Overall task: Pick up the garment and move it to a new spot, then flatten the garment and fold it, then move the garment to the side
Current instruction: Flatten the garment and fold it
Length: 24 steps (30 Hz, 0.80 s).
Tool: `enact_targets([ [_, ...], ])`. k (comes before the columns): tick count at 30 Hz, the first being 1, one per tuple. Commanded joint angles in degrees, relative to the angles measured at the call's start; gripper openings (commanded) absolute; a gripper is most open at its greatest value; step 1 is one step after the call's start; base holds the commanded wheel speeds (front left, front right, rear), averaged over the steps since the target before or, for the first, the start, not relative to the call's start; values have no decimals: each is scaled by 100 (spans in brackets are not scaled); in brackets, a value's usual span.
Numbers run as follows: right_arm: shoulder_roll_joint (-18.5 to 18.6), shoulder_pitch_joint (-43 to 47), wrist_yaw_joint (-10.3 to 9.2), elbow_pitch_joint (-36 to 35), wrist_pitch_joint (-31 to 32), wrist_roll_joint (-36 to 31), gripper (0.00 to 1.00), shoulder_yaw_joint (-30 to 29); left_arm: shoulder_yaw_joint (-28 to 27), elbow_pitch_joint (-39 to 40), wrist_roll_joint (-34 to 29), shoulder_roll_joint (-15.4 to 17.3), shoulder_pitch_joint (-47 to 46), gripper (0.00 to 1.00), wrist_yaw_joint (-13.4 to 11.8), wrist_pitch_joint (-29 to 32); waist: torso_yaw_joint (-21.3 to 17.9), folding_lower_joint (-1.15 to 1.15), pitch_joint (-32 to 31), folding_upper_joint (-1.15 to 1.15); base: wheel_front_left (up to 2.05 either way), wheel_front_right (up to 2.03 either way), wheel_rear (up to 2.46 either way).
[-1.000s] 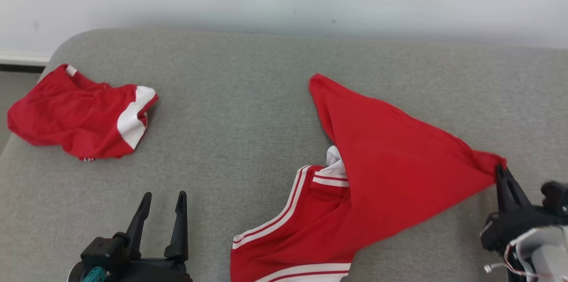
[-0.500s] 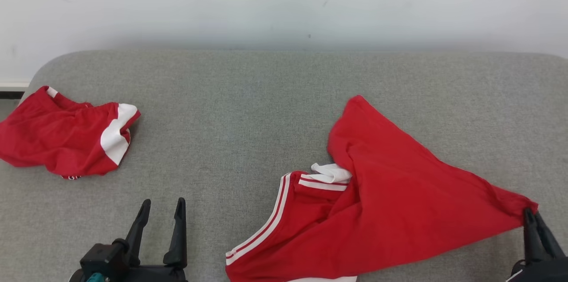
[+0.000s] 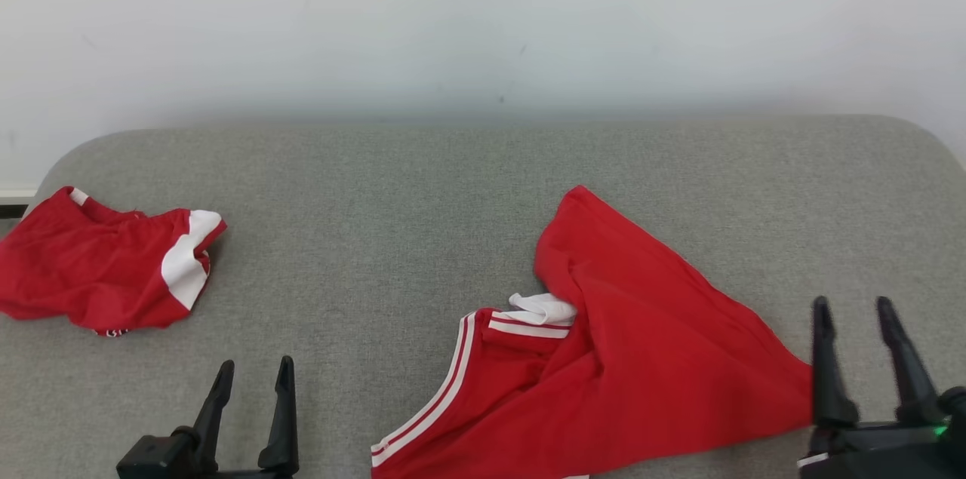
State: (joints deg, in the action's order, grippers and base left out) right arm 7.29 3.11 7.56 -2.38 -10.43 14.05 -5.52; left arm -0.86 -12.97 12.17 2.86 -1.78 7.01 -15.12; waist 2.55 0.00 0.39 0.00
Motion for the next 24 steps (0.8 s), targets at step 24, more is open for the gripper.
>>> enact_targets([
  [24, -353, 105, -15, 562, -480, -630, 100, 678, -224, 202, -313, 4, 89, 100, 1, -4, -49, 0, -8, 0, 0, 0, 0],
])
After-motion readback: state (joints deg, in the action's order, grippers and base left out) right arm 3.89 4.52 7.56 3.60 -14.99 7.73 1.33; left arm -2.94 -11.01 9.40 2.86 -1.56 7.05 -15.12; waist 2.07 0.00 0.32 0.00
